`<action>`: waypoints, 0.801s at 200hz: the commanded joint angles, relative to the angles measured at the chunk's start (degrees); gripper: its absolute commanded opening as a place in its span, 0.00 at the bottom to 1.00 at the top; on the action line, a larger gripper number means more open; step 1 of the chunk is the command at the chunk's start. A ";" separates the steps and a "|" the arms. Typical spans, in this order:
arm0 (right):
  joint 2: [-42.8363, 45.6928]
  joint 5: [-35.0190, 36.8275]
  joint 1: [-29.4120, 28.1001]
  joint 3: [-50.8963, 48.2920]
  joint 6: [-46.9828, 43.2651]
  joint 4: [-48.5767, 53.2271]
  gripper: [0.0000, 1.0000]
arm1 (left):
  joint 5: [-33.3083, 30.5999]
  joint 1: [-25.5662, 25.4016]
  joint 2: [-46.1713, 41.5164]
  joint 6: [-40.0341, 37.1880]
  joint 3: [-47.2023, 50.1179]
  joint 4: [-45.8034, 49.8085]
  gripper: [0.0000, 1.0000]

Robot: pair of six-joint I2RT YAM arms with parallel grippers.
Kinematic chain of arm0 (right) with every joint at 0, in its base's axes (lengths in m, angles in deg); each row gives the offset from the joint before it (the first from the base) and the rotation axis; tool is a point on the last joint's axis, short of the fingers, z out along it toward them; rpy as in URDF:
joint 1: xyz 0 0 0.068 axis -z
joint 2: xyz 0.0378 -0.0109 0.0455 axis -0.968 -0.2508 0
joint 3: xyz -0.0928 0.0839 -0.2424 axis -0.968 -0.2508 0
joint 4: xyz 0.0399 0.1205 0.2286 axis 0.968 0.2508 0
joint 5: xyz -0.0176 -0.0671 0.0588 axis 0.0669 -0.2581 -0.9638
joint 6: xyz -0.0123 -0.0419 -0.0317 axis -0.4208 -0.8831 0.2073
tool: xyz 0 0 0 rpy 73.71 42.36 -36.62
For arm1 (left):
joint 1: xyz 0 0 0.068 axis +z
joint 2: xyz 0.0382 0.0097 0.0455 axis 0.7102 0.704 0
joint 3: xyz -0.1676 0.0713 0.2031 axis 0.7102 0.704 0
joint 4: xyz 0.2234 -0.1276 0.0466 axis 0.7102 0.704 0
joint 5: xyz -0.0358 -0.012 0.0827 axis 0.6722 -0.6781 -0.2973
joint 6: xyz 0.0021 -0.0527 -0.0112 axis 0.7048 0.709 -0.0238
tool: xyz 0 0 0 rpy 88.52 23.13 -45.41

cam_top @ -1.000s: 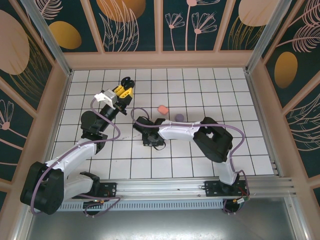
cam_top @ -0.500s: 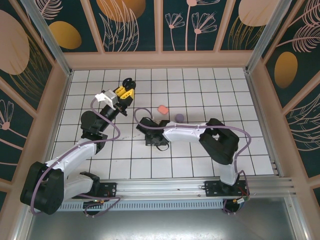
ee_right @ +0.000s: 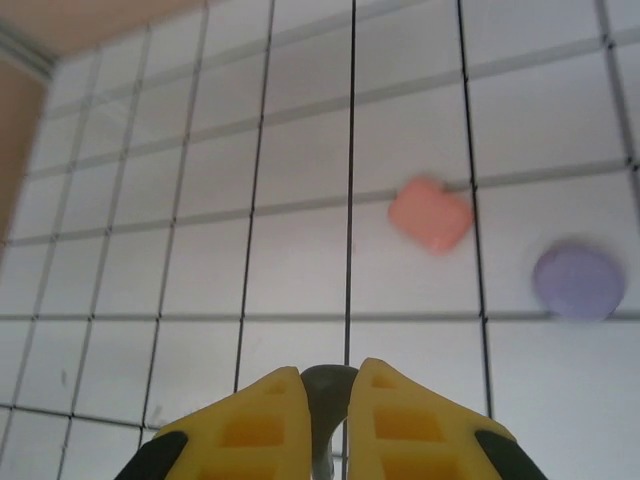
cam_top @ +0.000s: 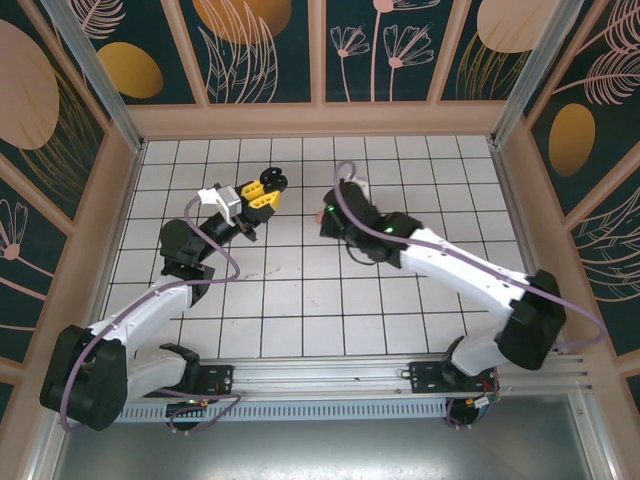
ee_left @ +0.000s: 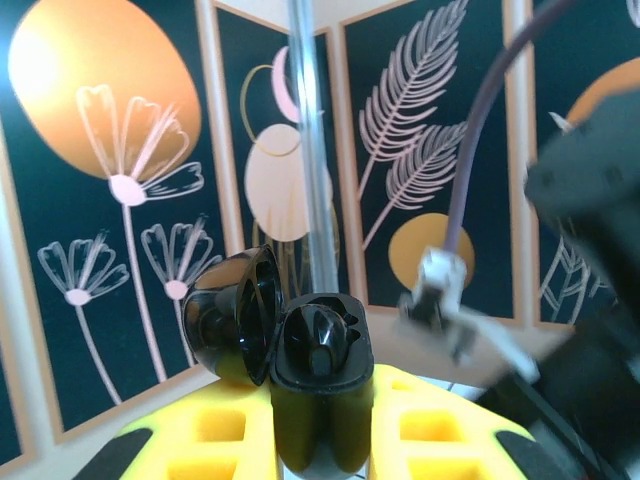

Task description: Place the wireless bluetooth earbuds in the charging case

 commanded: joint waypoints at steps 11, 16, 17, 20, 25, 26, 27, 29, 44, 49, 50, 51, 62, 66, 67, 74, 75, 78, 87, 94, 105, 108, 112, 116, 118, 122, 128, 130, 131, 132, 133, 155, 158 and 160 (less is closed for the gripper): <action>7.93 -1.23 4.32 1.96 -10.41 -3.18 0.11 | 7.67 -0.20 1.97 1.59 -4.33 1.19 0.00; 8.66 -1.80 4.88 2.61 -11.63 -3.47 0.11 | 8.02 -0.47 2.38 1.51 -4.86 1.73 0.00; 8.79 -1.94 4.92 2.64 -11.88 -3.49 0.11 | 8.13 -0.52 2.48 1.50 -4.97 1.86 0.00; 9.23 -2.29 5.13 3.15 -12.65 -3.70 0.11 | 8.36 -0.68 2.73 1.37 -5.25 2.18 0.00; 9.78 -2.92 5.50 3.86 -13.84 -4.08 0.11 | 8.73 -0.99 3.24 1.18 -5.77 2.75 0.00; 9.88 -3.07 5.53 3.97 -14.13 -4.14 0.11 | 8.84 -1.04 3.31 1.16 -5.86 2.85 0.00; 9.97 -3.19 5.55 4.16 -14.40 -4.22 0.11 | 8.89 -1.11 3.38 1.10 -5.95 2.99 0.00; 10.08 -3.45 5.63 4.38 -14.82 -4.34 0.11 | 8.98 -1.23 3.59 1.02 -6.18 3.25 0.00; 10.89 -5.04 5.83 6.34 -18.13 -5.35 0.11 | 9.48 -2.23 5.34 0.29 -7.76 5.05 0.00; 11.15 -5.98 5.83 6.87 -19.14 -5.94 0.11 | 9.56 -2.54 5.89 0.11 -8.32 5.69 0.00; 11.24 -6.37 5.83 7.13 -19.55 -6.13 0.11 | 9.56 -2.61 6.04 0.05 -8.46 5.82 0.00; 11.24 -6.37 5.83 7.13 -19.55 -6.13 0.11 | 9.56 -2.68 6.11 0.02 -8.53 5.97 0.00; 11.59 -8.69 5.96 7.98 -21.44 -7.43 0.11 | 10.03 -3.44 7.56 -0.08 -9.75 6.69 0.00; 11.71 -9.71 5.93 8.31 -22.10 -7.96 0.11 | 10.11 -3.67 8.04 -0.02 -10.25 7.01 0.00; 11.72 -9.98 5.92 8.35 -22.25 -8.06 0.11 | 10.19 -3.74 8.21 -0.01 -10.34 7.09 0.00; 11.82 -11.78 5.92 8.71 -23.20 -8.93 0.11 | 10.41 -4.04 9.20 0.07 -11.16 7.57 0.00; 11.82 -12.02 5.96 8.76 -23.33 -9.03 0.11 | 10.47 -4.15 9.36 0.08 -11.28 7.63 0.00; 11.82 -12.69 5.92 8.96 -23.63 -9.38 0.11 | 10.60 -4.32 9.75 0.12 -11.64 7.85 0.00; 11.82 -14.94 5.92 9.26 -24.47 -10.34 0.11 | 10.82 -4.81 10.93 0.47 -12.65 8.17 0.00; 11.73 -16.21 5.99 9.45 -25.07 -11.05 0.11 | 10.96 -5.08 11.72 0.69 -13.43 8.43 0.00; 11.56 -18.76 6.01 9.53 -25.69 -12.03 0.11 | 11.41 -5.48 12.85 1.02 -14.53 8.74 0.00; 11.44 -19.30 6.01 9.53 -25.78 -12.29 0.11 | 11.53 -5.55 13.19 1.04 -14.92 8.83 0.00; 11.39 -19.96 6.02 9.48 -25.88 -12.51 0.11 | 11.57 -5.72 13.52 1.05 -15.20 8.92 0.00; 11.30 -20.47 6.00 9.46 -25.95 -12.82 0.11 | 11.66 -5.87 13.79 1.13 -15.55 9.01 0.00; 11.25 -20.85 6.00 9.51 -25.98 -12.93 0.11 | 11.71 -5.91 13.93 1.13 -15.72 9.01 0.00; 11.10 -21.38 6.02 9.32 -26.15 -13.27 0.11 | 11.69 -6.00 14.21 1.17 -15.98 9.08 0.00; 11.03 -21.81 6.01 9.24 -26.27 -13.55 0.11 | 11.76 -6.16 14.59 1.24 -16.35 9.15 0.00; 10.97 -21.95 6.03 9.13 -26.21 -13.62 0.11 | 11.89 -6.23 14.66 1.23 -16.51 9.18 0.00; 10.95 -21.99 6.02 9.11 -26.24 -13.70 0.11 | 11.87 -6.25 14.68 1.22 -16.55 9.19 0.00; 10.90 -22.00 6.01 9.05 -26.30 -13.75 0.11 | 11.86 -6.26 14.70 1.27 -16.66 9.19 0.00; 10.88 -22.10 6.01 9.03 -26.33 -13.77 0.11 | 11.85 -6.27 14.75 1.29 -16.71 9.19 0.00; 10.77 -23.05 6.01 7.88 -26.84 -15.37 0.11 | 12.41 -6.63 15.65 1.55 -17.85 9.46 0.00; 10.77 -23.15 6.01 7.60 -26.95 -15.57 0.11 | 12.55 -6.70 15.72 1.57 -17.97 9.53 0.00; 10.81 -23.23 6.01 7.44 -27.06 -15.73 0.11 | 12.59 -6.71 15.75 1.51 -18.10 9.58 0.00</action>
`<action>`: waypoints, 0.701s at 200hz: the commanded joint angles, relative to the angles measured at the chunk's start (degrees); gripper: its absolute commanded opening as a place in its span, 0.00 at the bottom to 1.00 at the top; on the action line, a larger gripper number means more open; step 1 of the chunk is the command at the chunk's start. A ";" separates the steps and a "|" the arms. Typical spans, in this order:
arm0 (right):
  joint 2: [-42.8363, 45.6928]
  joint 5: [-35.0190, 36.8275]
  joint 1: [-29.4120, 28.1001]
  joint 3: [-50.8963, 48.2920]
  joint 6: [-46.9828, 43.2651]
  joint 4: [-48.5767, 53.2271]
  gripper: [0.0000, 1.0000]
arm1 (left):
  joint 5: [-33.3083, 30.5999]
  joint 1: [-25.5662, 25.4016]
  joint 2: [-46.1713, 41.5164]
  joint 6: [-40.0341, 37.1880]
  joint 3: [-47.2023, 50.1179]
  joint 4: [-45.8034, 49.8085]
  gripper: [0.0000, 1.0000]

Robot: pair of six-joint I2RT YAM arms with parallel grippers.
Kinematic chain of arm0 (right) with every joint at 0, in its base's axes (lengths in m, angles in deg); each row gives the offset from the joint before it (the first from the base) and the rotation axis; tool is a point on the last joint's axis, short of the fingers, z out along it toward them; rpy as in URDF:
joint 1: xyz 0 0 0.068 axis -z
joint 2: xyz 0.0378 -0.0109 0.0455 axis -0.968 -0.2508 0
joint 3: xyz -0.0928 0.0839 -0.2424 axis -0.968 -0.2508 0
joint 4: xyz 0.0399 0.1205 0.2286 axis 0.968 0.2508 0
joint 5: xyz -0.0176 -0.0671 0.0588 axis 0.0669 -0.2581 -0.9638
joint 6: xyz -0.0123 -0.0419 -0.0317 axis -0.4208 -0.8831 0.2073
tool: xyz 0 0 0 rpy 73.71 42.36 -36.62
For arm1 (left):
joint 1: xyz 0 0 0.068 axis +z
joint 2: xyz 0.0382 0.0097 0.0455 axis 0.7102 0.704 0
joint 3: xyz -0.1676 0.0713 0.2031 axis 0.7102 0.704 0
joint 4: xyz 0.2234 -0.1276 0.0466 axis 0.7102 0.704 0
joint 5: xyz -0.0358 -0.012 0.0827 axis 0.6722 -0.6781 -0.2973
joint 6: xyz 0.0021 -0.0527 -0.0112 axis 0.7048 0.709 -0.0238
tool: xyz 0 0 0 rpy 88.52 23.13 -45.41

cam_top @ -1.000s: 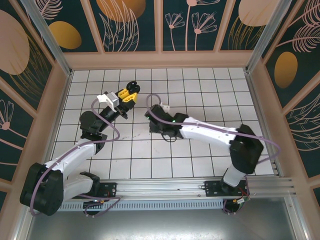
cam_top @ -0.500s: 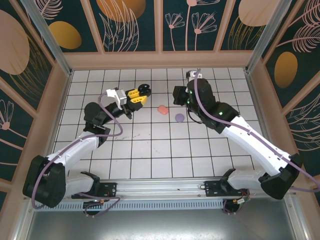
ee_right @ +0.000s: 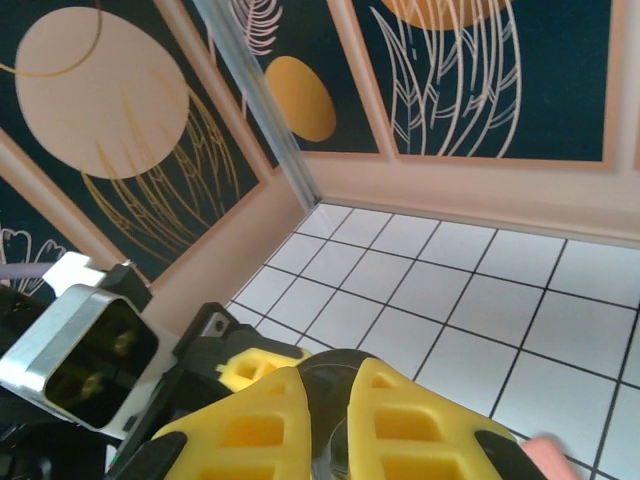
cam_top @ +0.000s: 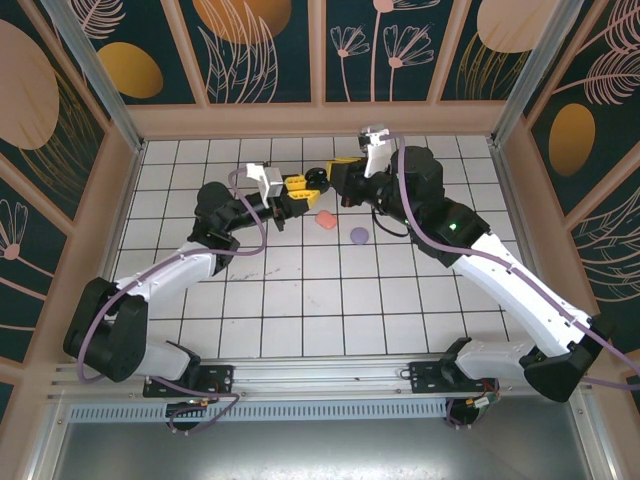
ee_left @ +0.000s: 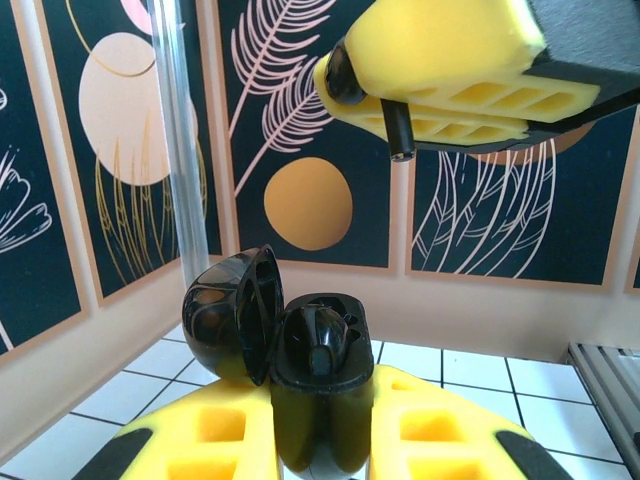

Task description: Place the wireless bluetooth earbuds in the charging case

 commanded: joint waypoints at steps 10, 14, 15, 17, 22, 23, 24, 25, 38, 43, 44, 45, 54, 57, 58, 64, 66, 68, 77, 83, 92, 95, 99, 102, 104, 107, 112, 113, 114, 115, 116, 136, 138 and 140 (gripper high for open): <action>-0.10 -3.47 0.26 -0.97 -2.43 -5.33 0.11 | 2.26 -0.66 0.88 0.93 -2.88 0.14 0.00; -0.01 -3.55 0.26 -1.29 -2.49 -5.60 0.11 | 2.34 -0.66 0.90 0.94 -2.88 0.15 0.00; 0.01 -3.58 0.26 -1.39 -2.57 -5.68 0.11 | 2.39 -0.66 0.89 0.90 -2.96 0.15 0.00; 0.03 -3.60 0.26 -1.64 -2.70 -5.85 0.11 | 2.36 -0.66 0.88 0.86 -2.96 0.15 0.00; 0.19 -3.61 0.26 -2.10 -2.82 -6.29 0.11 | 2.38 -0.74 0.88 0.85 -3.03 0.15 0.00; 0.20 -3.61 0.26 -2.19 -2.87 -6.33 0.11 | 2.36 -0.74 0.88 0.85 -3.08 0.15 0.00; 0.21 -3.61 0.26 -2.28 -2.89 -6.40 0.11 | 2.35 -0.75 0.88 0.85 -3.11 0.15 0.00; 0.25 -3.61 0.26 -2.36 -2.91 -6.47 0.11 | 2.35 -0.75 0.88 0.85 -3.13 0.15 0.00; 0.46 -3.76 0.26 -3.35 -2.93 -7.11 0.11 | 2.50 -0.75 0.80 0.85 -3.14 0.23 0.00; 0.48 -3.86 0.26 -3.65 -2.96 -7.29 0.11 | 2.52 -0.75 0.79 0.81 -3.25 0.28 0.00; 0.43 -3.82 0.26 -3.67 -2.94 -7.31 0.11 | 2.52 -0.75 0.79 0.79 -3.24 0.30 0.00; 0.45 -3.85 0.26 -3.67 -2.93 -7.33 0.11 | 2.52 -0.75 0.75 0.78 -3.23 0.31 0.00; 0.43 -3.87 0.26 -3.99 -2.83 -7.44 0.10 | 2.52 -0.75 0.64 0.68 -3.23 0.45 0.00; 0.39 -3.94 0.26 -4.15 -2.83 -7.51 0.10 | 2.52 -0.75 0.63 0.68 -3.27 0.42 0.00; 0.39 -3.95 0.26 -4.18 -2.79 -7.51 0.10 | 2.52 -0.75 0.67 0.63 -3.29 0.41 0.00; 0.39 -4.03 0.26 -4.37 -2.76 -7.57 0.10 | 2.61 -0.79 0.54 0.59 -3.32 0.50 0.00; 0.39 -4.04 0.26 -4.43 -2.75 -7.60 0.10 | 2.65 -0.76 0.55 0.59 -3.32 0.48 0.00; 0.39 -4.11 0.26 -4.51 -2.74 -7.67 0.10 | 2.62 -0.75 0.54 0.63 -3.32 0.49 0.00; 0.31 -4.22 0.26 -4.80 -2.64 -7.80 0.10 | 2.64 -0.75 0.45 0.53 -3.35 0.50 0.00; 0.30 -4.22 0.26 -5.04 -2.57 -7.82 0.09 | 2.61 -0.80 0.38 0.50 -3.31 0.57 0.00; 0.21 -4.29 0.26 -5.27 -2.48 -7.96 0.09 | 2.61 -0.83 0.35 0.50 -3.27 0.54 0.00; 0.21 -4.31 0.27 -5.34 -2.40 -7.96 0.09 | 2.61 -0.77 0.33 0.50 -3.28 0.55 0.00; 0.13 -4.39 0.26 -5.42 -2.39 -7.92 0.09 | 2.68 -0.83 0.28 0.50 -3.22 0.58 0.00; 0.08 -4.40 0.26 -5.49 -2.31 -7.99 0.09 | 2.62 -0.84 0.27 0.50 -3.30 0.59 0.00; 0.05 -4.40 0.26 -5.52 -2.31 -8.03 0.09 | 2.61 -0.84 0.27 0.50 -3.25 0.59 0.00; 0.04 -4.40 0.27 -5.60 -2.18 -8.09 0.09 | 2.61 -0.84 0.27 0.50 -3.23 0.59 0.00; -0.05 -4.40 0.26 -5.74 -2.21 -8.19 0.09 | 2.61 -0.84 0.22 0.48 -3.26 0.59 0.00; -0.05 -4.40 0.26 -5.77 -2.21 -8.16 0.09 | 2.61 -0.79 0.20 0.53 -3.29 0.59 0.00; -0.05 -4.40 0.26 -5.78 -2.21 -8.19 0.09 | 2.61 -0.82 0.19 0.56 -3.26 0.59 0.00; -0.05 -4.40 0.26 -5.83 -2.21 -8.21 0.09 | 2.61 -0.83 0.18 0.53 -3.24 0.59 0.00; -0.05 -4.40 0.26 -5.86 -2.22 -8.21 0.09 | 2.65 -0.83 0.18 0.52 -3.23 0.63 0.00; -0.30 -3.66 0.26 -6.14 -2.21 -8.47 0.09 | 2.79 -0.84 0.01 0.41 -3.28 0.56 0.00; -0.31 -3.58 0.26 -6.14 -2.21 -8.53 0.09 | 2.85 -0.84 0.00 0.46 -3.31 0.58 0.00; -0.31 -3.49 0.26 -6.14 -2.24 -8.56 0.09 | 2.91 -0.86 -0.06 0.49 -3.31 0.58 0.00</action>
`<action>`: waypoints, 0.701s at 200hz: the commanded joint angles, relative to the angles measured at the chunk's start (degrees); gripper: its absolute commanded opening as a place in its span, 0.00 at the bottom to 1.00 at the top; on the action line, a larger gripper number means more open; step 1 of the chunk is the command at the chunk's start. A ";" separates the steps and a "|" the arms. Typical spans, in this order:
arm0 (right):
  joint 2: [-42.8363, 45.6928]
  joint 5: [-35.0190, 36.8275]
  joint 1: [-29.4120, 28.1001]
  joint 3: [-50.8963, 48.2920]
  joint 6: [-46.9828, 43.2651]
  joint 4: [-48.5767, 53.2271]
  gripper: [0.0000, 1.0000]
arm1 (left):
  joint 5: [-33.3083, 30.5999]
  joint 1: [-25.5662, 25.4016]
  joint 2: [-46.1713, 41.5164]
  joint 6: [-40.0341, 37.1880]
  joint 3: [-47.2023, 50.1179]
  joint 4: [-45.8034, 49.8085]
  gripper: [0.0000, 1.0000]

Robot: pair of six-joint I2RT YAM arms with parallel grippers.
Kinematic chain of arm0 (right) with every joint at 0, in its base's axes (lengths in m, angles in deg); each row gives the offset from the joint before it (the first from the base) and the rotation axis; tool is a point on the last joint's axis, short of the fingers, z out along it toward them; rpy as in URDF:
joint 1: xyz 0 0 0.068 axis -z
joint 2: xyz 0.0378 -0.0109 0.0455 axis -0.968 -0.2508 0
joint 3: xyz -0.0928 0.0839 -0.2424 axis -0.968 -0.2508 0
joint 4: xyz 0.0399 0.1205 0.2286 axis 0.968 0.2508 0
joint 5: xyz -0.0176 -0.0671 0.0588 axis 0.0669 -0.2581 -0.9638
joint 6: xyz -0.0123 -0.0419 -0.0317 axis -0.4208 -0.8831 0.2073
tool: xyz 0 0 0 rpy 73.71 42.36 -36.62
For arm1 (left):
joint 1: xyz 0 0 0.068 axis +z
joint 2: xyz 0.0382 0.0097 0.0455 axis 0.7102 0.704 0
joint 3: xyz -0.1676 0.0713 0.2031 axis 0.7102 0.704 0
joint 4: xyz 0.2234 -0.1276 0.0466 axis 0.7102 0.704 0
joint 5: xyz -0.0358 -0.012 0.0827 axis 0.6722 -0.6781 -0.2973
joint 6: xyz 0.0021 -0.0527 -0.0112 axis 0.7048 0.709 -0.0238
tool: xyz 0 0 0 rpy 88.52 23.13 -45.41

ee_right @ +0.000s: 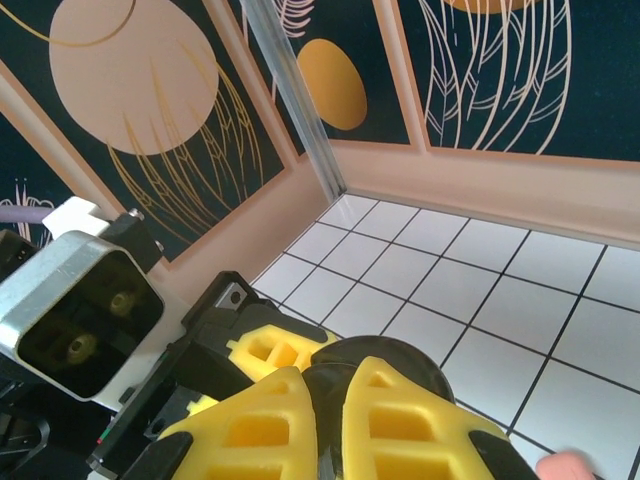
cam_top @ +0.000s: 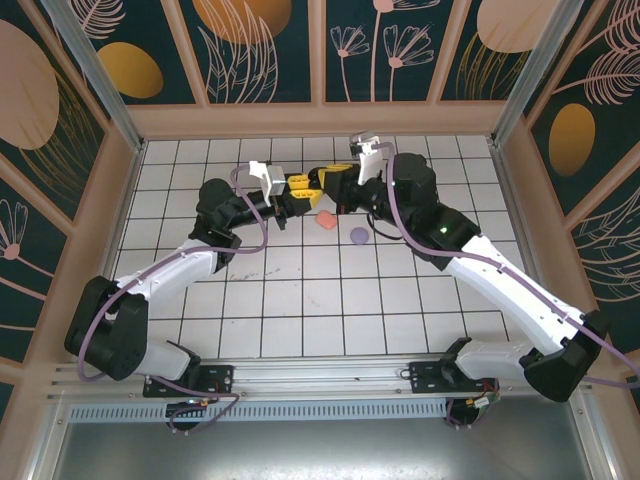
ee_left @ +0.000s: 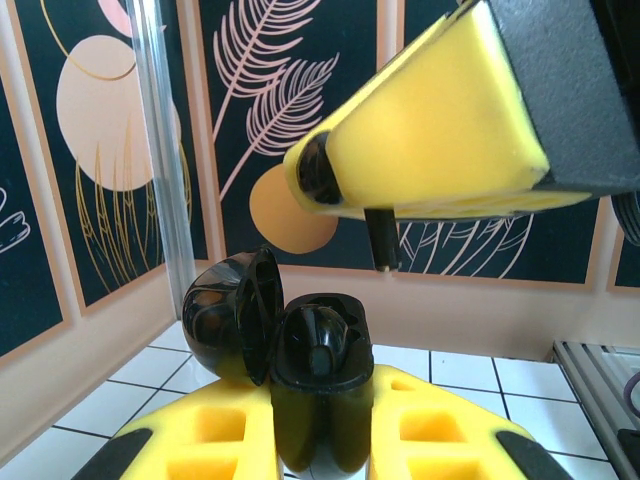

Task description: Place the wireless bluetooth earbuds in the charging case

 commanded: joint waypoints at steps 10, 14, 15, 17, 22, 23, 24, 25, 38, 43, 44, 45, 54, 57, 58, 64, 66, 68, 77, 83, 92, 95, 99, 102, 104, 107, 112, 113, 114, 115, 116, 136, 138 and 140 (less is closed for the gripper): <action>-0.46 0.46 0.26 -1.03 -0.51 -3.20 0.09 | 1.62 -0.50 -0.52 0.50 -1.81 -0.46 0.00; -0.51 0.62 0.31 -1.10 -0.51 -3.26 0.09 | 1.63 -0.51 -0.57 0.50 -1.81 -0.44 0.00; -0.53 0.65 0.28 -1.11 -0.51 -3.30 0.09 | 1.63 -0.51 -0.58 0.54 -1.83 -0.44 0.00; -0.55 0.72 0.37 -1.11 -0.49 -3.34 0.09 | 1.63 -0.51 -0.59 0.58 -1.82 -0.44 0.00; -0.64 0.81 0.33 -1.16 -0.53 -3.43 0.09 | 1.70 -0.51 -0.62 0.58 -1.82 -0.44 0.00; -0.64 0.84 0.38 -1.18 -0.56 -3.39 0.09 | 1.71 -0.51 -0.65 0.58 -1.84 -0.44 0.00; -0.64 0.85 0.36 -1.19 -0.58 -3.41 0.09 | 1.71 -0.51 -0.66 0.58 -1.80 -0.44 0.00; -0.69 0.90 0.35 -1.20 -0.55 -3.43 0.09 | 1.71 -0.51 -0.67 0.59 -1.83 -0.44 0.00; -0.95 1.27 0.36 -1.28 -0.64 -3.45 0.09 | 1.81 -0.60 -0.84 0.54 -1.69 -0.44 0.00; -1.00 1.53 0.39 -1.30 -0.68 -3.46 0.09 | 1.89 -0.60 -0.92 0.50 -1.73 -0.44 0.00; -1.00 1.55 0.41 -1.30 -0.68 -3.49 0.09 | 1.89 -0.60 -0.93 0.46 -1.70 -0.49 0.00; -1.04 1.60 0.42 -1.34 -0.73 -3.51 0.09 | 1.94 -0.60 -0.94 0.48 -1.69 -0.46 0.00; -1.08 1.95 0.50 -1.54 -0.67 -3.60 0.09 | 2.11 -0.64 -1.03 0.42 -1.60 -0.44 0.00; -1.08 2.06 0.52 -1.60 -0.68 -3.61 0.09 | 2.15 -0.68 -1.11 0.41 -1.64 -0.44 0.00; -1.08 2.07 0.56 -1.62 -0.64 -3.61 0.09 | 2.15 -0.68 -1.11 0.41 -1.62 -0.44 0.00; -1.08 2.17 0.74 -1.80 -0.48 -3.75 0.09 | 2.24 -0.69 -1.20 0.41 -1.51 -0.44 0.00; -1.08 2.18 0.77 -1.81 -0.46 -3.78 0.09 | 2.26 -0.69 -1.20 0.41 -1.52 -0.44 0.00; -1.08 2.24 0.85 -1.86 -0.45 -3.79 0.09 | 2.29 -0.69 -1.20 0.35 -1.51 -0.44 0.00; -1.08 2.35 1.10 -2.08 -0.33 -3.85 0.09 | 2.32 -0.73 -1.29 0.33 -1.57 -0.44 0.00; -1.08 2.40 1.21 -2.21 -0.33 -3.91 0.09 | 2.33 -0.77 -1.36 0.37 -1.50 -0.44 0.00; -1.18 2.44 1.51 -2.42 -0.23 -3.83 0.09 | 2.50 -0.78 -1.37 0.33 -1.51 -0.44 0.00; -1.20 2.44 1.54 -2.50 -0.24 -3.86 0.09 | 2.51 -0.77 -1.42 0.32 -1.51 -0.49 0.00; -1.17 2.43 1.57 -2.52 -0.20 -3.82 0.09 | 2.50 -0.77 -1.47 0.33 -1.54 -0.48 0.00; -1.17 2.44 1.62 -2.59 -0.22 -3.75 0.09 | 2.43 -0.78 -1.47 0.32 -1.55 -0.46 0.00; -1.17 2.44 1.63 -2.56 -0.17 -3.78 0.09 | 2.42 -0.73 -1.47 0.32 -1.58 -0.45 0.00; -1.17 2.44 1.66 -2.68 -0.28 -3.75 0.09 | 2.43 -0.77 -1.51 0.32 -1.66 -0.44 0.00; -1.17 2.36 1.70 -2.75 -0.33 -3.63 0.09 | 2.35 -0.77 -1.51 0.32 -1.61 -0.44 0.00; -1.17 2.35 1.68 -2.77 -0.38 -3.62 0.08 | 2.34 -0.77 -1.53 0.28 -1.60 -0.44 0.00; -1.17 2.35 1.67 -2.78 -0.40 -3.57 0.08 | 2.34 -0.77 -1.54 0.30 -1.64 -0.44 0.00; -1.17 2.35 1.67 -2.78 -0.41 -3.55 0.09 | 2.33 -0.77 -1.59 0.27 -1.66 -0.44 0.00; -1.17 2.35 1.67 -2.79 -0.42 -3.54 0.09 | 2.33 -0.77 -1.62 0.25 -1.62 -0.44 0.00; -1.17 1.58 1.66 -3.04 -0.84 -2.84 0.08 | 1.81 -0.77 -1.86 0.24 -1.65 -0.59 0.00; -1.17 1.45 1.69 -3.05 -0.90 -2.76 0.08 | 1.74 -0.77 -1.83 0.24 -1.65 -0.61 0.00; -1.17 1.34 1.67 -3.05 -0.98 -2.70 0.08 | 1.66 -0.77 -1.82 0.24 -1.67 -0.62 0.00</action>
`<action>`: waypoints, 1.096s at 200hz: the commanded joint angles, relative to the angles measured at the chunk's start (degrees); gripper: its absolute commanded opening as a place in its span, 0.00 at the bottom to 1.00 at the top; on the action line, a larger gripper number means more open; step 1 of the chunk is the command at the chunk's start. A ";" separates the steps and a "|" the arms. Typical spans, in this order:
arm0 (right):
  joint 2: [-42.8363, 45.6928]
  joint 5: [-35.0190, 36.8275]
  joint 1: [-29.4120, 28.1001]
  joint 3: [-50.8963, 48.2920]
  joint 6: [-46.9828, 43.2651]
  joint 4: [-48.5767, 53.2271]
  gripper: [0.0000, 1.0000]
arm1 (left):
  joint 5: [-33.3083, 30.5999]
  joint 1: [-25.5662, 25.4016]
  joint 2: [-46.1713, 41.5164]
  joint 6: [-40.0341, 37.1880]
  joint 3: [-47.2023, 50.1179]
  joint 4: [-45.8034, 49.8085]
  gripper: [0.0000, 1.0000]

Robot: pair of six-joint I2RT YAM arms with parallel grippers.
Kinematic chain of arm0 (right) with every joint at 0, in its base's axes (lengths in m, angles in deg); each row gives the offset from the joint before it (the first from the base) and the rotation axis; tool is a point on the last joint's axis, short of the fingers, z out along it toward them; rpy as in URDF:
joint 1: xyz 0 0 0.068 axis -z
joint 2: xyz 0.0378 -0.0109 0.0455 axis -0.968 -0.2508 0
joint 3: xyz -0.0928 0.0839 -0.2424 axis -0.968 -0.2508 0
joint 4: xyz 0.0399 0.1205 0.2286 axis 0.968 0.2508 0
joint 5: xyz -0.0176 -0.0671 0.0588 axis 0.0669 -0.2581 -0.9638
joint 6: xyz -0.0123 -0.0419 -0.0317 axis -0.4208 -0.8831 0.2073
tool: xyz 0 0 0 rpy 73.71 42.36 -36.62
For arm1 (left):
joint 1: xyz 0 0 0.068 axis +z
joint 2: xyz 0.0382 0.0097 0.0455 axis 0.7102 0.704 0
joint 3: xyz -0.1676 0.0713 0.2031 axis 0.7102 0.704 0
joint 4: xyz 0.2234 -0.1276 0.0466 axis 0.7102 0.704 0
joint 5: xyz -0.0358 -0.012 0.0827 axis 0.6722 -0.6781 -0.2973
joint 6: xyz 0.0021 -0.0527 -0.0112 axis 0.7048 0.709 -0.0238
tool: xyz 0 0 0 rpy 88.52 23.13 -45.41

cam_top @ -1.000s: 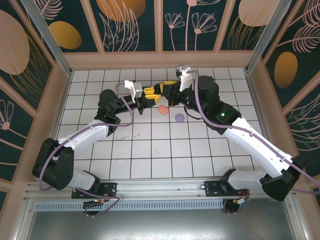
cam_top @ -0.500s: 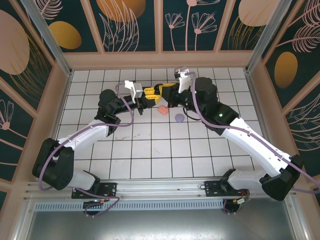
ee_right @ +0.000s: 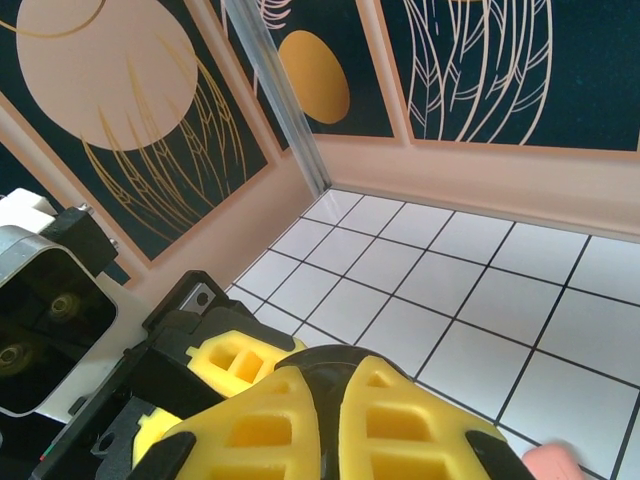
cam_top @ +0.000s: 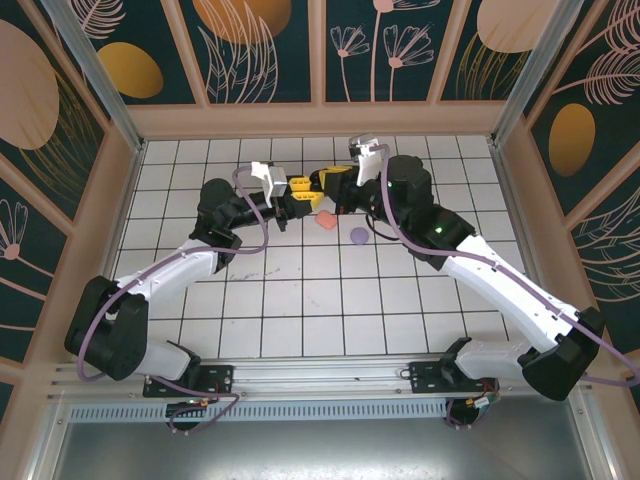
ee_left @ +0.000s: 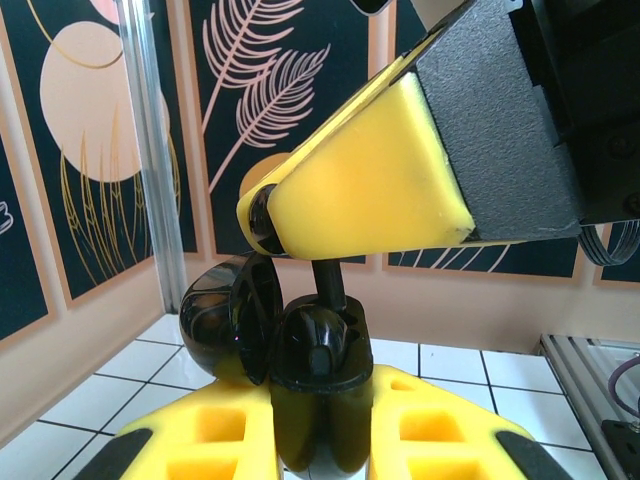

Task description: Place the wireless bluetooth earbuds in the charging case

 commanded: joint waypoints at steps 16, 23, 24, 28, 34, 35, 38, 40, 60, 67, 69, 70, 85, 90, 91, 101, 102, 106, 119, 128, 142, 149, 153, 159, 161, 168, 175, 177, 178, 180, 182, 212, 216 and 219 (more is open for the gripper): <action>-0.45 -0.42 0.90 -1.33 -1.49 -0.07 0.06 | 0.23 -0.45 -1.96 0.28 -1.65 -1.93 0.00; -0.38 -0.91 0.84 -1.48 -1.84 0.16 0.06 | 0.03 -0.47 -2.02 0.31 -1.69 -2.08 0.00; -0.37 -0.97 0.83 -1.50 -1.86 0.19 0.06 | 0.02 -0.46 -2.04 0.36 -1.68 -2.10 0.00; -0.36 -1.10 0.81 -1.59 -2.01 0.43 0.05 | -0.07 -0.45 -2.06 0.33 -1.70 -2.11 0.00; -0.28 -1.20 0.80 -1.76 -2.37 0.71 0.05 | -0.16 -0.45 -2.06 0.41 -1.81 -2.21 0.00; -0.28 -1.25 0.76 -1.78 -2.44 0.77 0.05 | -0.17 -0.45 -2.06 0.45 -1.83 -2.26 0.00; -0.23 -1.41 0.73 -1.85 -2.64 0.94 0.05 | -0.19 -0.45 -2.06 0.56 -1.85 -2.30 0.00; -0.20 -1.45 0.73 -1.94 -2.74 0.99 0.05 | -0.28 -0.45 -2.08 0.58 -1.81 -2.30 0.00; -0.10 -2.30 0.51 -2.40 -3.42 1.66 0.05 | -0.73 -0.45 -2.15 0.70 -2.00 -2.46 0.00; -0.10 -2.35 0.30 -2.56 -3.65 1.88 0.05 | -0.87 -0.45 -2.15 0.80 -1.99 -2.64 0.00; -0.10 -2.39 0.29 -2.57 -3.74 1.95 0.05 | -0.91 -0.45 -2.13 0.84 -1.95 -2.72 0.00; -0.05 -2.41 0.24 -2.58 -3.83 2.01 0.05 | -0.89 -0.49 -2.14 0.89 -1.95 -2.77 0.00; -0.10 -2.43 -0.13 -2.85 -4.33 2.48 0.05 | -1.09 -0.45 -2.05 1.11 -2.03 -2.96 0.00; -0.18 -2.35 -0.20 -2.84 -4.48 2.66 0.05 | -1.10 -0.45 -2.06 1.19 -2.19 -3.00 0.00; -0.23 -2.35 -0.22 -2.89 -4.51 2.71 0.05 | -1.12 -0.45 -2.06 1.20 -2.15 -3.05 0.00; -0.36 -2.28 -0.49 -2.93 -5.00 3.14 0.05 | -1.36 -0.45 -2.06 1.41 -2.13 -3.18 0.00; -0.36 -2.27 -0.54 -2.93 -5.07 3.17 0.05 | -1.42 -0.45 -2.06 1.44 -2.17 -3.18 0.00; -0.51 -2.11 -0.68 -2.86 -5.24 3.41 0.05 | -1.43 -0.45 -2.05 1.46 -2.20 -3.18 0.00; -0.87 -1.80 -0.99 -2.80 -5.80 4.01 0.05 | -1.52 -0.45 -2.00 1.81 -2.36 -3.36 0.00; -1.19 -1.26 -1.03 -2.70 -5.81 4.41 0.05 | -1.50 -0.45 -1.98 1.82 -2.29 -3.44 0.00; -1.41 -0.76 -1.03 -2.67 -5.76 4.52 0.05 | -1.53 -0.45 -2.06 1.82 -2.36 -3.51 0.00; -1.50 -0.33 -1.03 -2.56 -5.55 4.59 0.06 | -1.55 -0.45 -2.06 1.82 -2.42 -3.45 0.00; -1.50 -0.03 -1.03 -2.37 -5.40 4.61 0.07 | -1.63 -0.45 -2.06 1.82 -2.38 -3.37 0.00; -1.59 0.42 -1.03 -2.12 -5.00 4.61 0.11 | -1.63 -0.49 -1.98 1.77 -2.39 -3.19 0.00; -1.64 0.70 -1.03 -2.00 -4.74 4.68 0.13 | -1.61 -0.46 -1.97 1.74 -2.38 -3.12 0.00; -1.76 1.55 -0.95 -1.36 -4.01 4.91 0.20 | -1.61 -0.44 -1.97 1.65 -2.39 -2.77 0.00; -1.86 2.32 -0.94 -0.50 -3.40 5.29 0.28 | -1.61 -0.49 -1.89 1.56 -2.36 -2.58 0.00; -1.92 2.60 -0.88 -0.23 -3.24 5.38 0.30 | -1.65 -0.52 -1.89 1.56 -2.31 -2.53 0.00; -1.93 2.68 -0.82 -0.09 -3.09 5.43 0.30 | -1.70 -0.48 -1.89 1.51 -2.30 -2.50 0.00; -1.94 3.04 -0.85 0.20 -2.90 5.54 0.32 | -1.72 -0.48 -1.82 1.50 -2.36 -2.42 0.00; -1.99 3.44 -0.75 0.47 -2.61 5.75 0.33 | -1.70 -0.48 -1.80 1.47 -2.31 -2.33 0.00; -0.76 4.69 0.77 4.56 0.86 6.46 0.55 | -1.78 -0.53 -1.03 1.72 -2.03 -1.75 0.00; -0.45 4.69 1.00 5.03 1.33 6.46 0.57 | -1.81 -0.49 -0.88 1.73 -1.92 -1.82 0.00; -0.29 4.66 1.13 5.40 1.63 6.46 0.59 | -1.76 -0.53 -0.77 1.81 -1.82 -1.86 0.00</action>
